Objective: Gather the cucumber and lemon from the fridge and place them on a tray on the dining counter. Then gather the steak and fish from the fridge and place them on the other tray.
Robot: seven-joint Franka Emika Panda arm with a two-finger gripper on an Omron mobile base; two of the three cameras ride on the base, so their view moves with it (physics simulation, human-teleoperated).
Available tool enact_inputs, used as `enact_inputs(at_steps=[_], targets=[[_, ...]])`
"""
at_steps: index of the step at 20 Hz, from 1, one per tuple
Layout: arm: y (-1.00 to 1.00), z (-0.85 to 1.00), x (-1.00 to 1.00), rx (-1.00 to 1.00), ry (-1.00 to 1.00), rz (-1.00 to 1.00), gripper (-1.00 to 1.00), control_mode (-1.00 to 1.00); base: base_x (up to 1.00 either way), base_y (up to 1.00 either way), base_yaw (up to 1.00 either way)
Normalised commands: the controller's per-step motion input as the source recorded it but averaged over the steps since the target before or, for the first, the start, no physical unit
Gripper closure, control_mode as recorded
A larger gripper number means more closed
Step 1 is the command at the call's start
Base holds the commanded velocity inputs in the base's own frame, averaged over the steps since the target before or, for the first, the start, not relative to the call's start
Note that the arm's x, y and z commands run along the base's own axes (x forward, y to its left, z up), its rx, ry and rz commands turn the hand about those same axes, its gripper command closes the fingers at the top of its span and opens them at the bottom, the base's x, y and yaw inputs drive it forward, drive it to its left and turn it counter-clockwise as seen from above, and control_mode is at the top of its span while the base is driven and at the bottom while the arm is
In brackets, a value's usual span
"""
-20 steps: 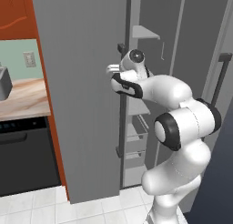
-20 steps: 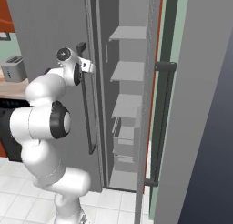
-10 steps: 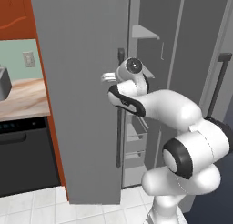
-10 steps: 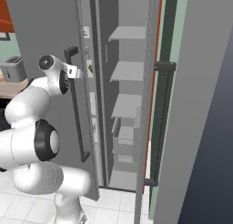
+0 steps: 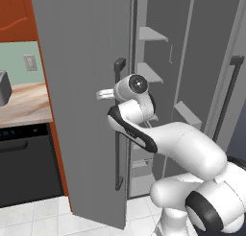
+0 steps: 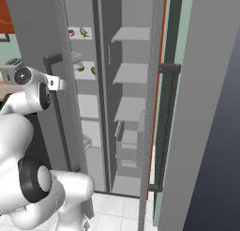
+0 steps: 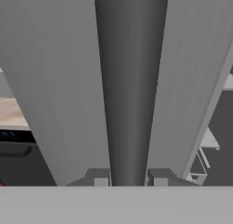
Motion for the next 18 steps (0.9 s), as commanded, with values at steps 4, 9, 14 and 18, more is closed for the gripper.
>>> enact_inputs(at_steps=[4, 9, 14, 18], targets=[[0.69, -0.01, -0.91, 0.00, 0.00, 0.07, 1.00, -1.00, 0.00, 0.00, 0.00], [0.63, -0.11, -1.00, 0.00, -0.06, 0.08, -1.00, -1.00, 0.00, 0.00, 0.00], [0.36, -0.04, -0.91, 0.02, -0.06, 0.04, -1.00, -1.00, 0.00, 0.00, 0.00], [-0.12, 0.03, -0.87, 0.13, -0.11, 0.00, -1.00, -1.00, 0.00, 0.00, 0.00]])
